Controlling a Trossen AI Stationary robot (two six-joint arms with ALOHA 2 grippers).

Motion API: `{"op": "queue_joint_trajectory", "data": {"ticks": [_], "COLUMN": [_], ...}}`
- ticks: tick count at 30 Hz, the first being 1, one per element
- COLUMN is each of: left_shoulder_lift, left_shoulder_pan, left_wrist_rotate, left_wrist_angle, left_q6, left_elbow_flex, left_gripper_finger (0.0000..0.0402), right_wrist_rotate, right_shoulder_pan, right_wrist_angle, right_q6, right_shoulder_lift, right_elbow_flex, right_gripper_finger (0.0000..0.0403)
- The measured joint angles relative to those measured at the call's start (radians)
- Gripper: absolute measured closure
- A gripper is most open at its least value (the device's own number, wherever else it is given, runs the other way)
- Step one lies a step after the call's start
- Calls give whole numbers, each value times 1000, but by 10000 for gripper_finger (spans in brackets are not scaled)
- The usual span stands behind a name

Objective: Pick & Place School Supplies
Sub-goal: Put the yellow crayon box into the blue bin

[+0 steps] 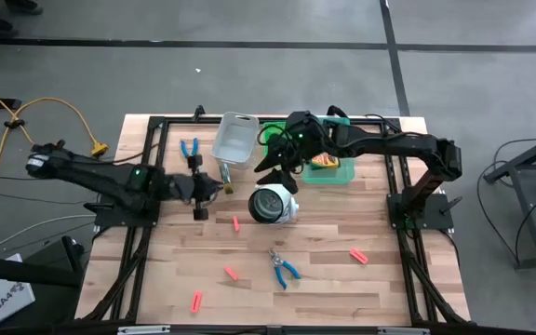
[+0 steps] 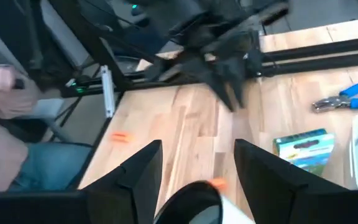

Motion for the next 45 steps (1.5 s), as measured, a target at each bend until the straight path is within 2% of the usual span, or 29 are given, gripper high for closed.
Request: {"op": "queue_joint_trajectory", "data": {"ticks": [3,5,8,14,19,25,29,38,39,45], "left_shoulder_lift": [16,39,70,121,141,142,141,138,137,174], "left_shoulder_pan": [117,161,198,193,147,80,40,26,29,123], "left_wrist_rotate": [99,110,116,115,53,-3,-32,-77,-65,155], "left_wrist_angle": [-33,-34,-37,-30,2,5,7,47,12,-236], "left_q6": [39,89,253,541,665,604,617,339,315,237], "left_elbow_flex": [0,0,0,0,0,0,0,6,17,113], "left_gripper_finger": [362,362,362,362,362,362,362,362,362,362], "right_wrist_rotate": [-27,-38,-39,-37,-40,-47,-30,-29,-29,-29], "right_shoulder_pan": [4,3,9,17,34,54,72,107,111,119], "right_wrist_angle": [-13,-25,-52,-108,-156,-184,-191,-189,-189,-189], "right_q6": [5,5,4,4,7,26,30,34,39,83], "right_shoulder_lift": [-25,-46,-81,-132,-154,-161,-160,-160,-159,-159], "right_elbow_flex": [1,1,1,1,1,0,0,0,0,0], "right_gripper_finger": [214,214,214,214,214,214,214,214,214,214]}}
